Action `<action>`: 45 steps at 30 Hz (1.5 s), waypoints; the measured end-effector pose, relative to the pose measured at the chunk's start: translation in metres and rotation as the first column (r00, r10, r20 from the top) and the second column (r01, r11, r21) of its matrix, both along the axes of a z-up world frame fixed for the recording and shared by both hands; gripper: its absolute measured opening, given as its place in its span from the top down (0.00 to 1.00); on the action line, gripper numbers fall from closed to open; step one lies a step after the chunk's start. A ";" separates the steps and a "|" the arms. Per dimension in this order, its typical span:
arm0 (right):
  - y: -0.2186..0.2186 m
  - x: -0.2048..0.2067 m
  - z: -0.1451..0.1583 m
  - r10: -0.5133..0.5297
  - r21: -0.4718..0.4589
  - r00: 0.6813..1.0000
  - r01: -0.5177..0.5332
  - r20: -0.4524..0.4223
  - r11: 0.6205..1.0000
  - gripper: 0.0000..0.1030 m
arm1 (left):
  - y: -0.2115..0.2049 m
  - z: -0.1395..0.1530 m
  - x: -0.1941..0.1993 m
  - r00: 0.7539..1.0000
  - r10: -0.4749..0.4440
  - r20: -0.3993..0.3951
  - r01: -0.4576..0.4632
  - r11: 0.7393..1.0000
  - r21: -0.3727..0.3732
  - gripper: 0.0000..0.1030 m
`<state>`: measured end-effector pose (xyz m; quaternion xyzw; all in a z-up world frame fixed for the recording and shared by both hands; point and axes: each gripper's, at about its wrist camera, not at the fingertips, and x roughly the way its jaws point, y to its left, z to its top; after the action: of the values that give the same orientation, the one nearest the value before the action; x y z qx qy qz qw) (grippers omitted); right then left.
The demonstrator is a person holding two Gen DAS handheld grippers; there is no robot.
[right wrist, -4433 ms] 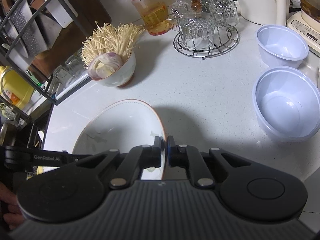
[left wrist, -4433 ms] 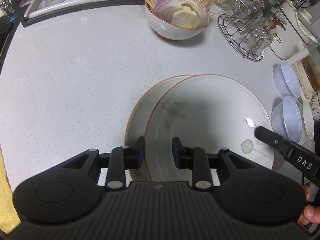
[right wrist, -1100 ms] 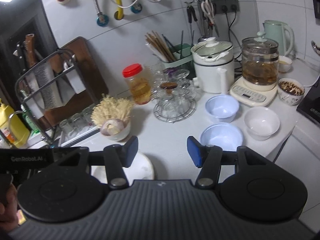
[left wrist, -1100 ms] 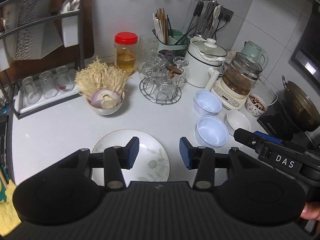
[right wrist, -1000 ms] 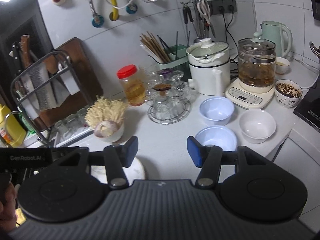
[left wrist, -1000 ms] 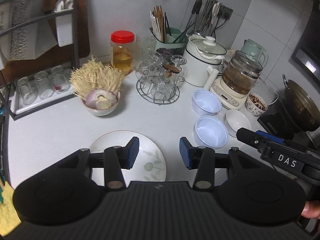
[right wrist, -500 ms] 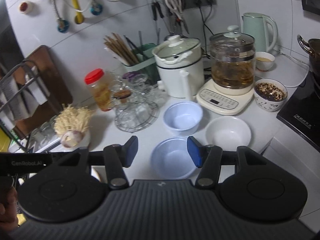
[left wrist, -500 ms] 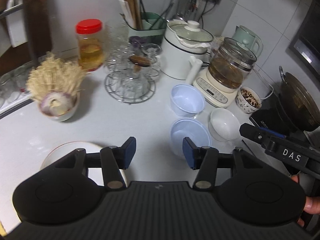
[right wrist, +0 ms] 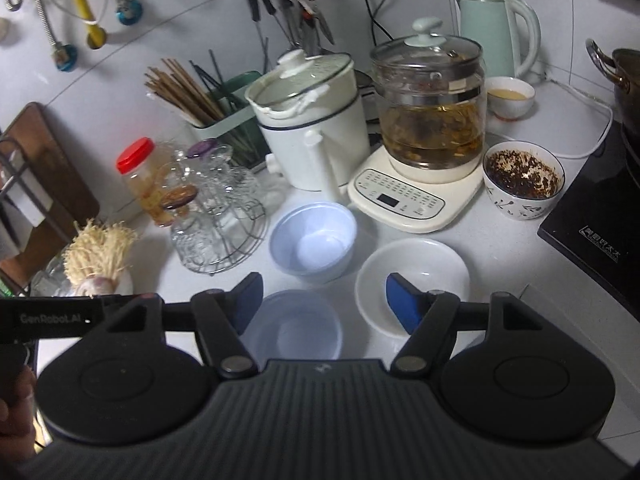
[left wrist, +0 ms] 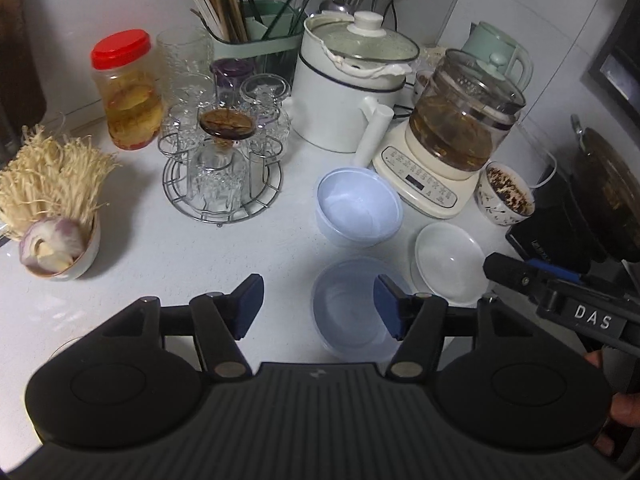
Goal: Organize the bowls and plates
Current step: 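Close both grippers on the rim of a light blue bowl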
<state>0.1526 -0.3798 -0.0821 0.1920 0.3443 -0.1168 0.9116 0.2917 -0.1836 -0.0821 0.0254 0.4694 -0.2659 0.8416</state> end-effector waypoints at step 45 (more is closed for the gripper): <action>-0.073 0.154 -0.109 0.149 0.136 0.980 -0.131 -0.130 0.982 0.73 | -0.084 -0.117 0.143 0.983 0.051 -0.174 -0.062 0.996 -0.058 0.84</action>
<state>0.3069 -0.4530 -0.1912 0.2160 0.4267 -0.0432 0.8772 0.4345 -0.2677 -0.1987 -0.0378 0.5323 -0.2578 0.8054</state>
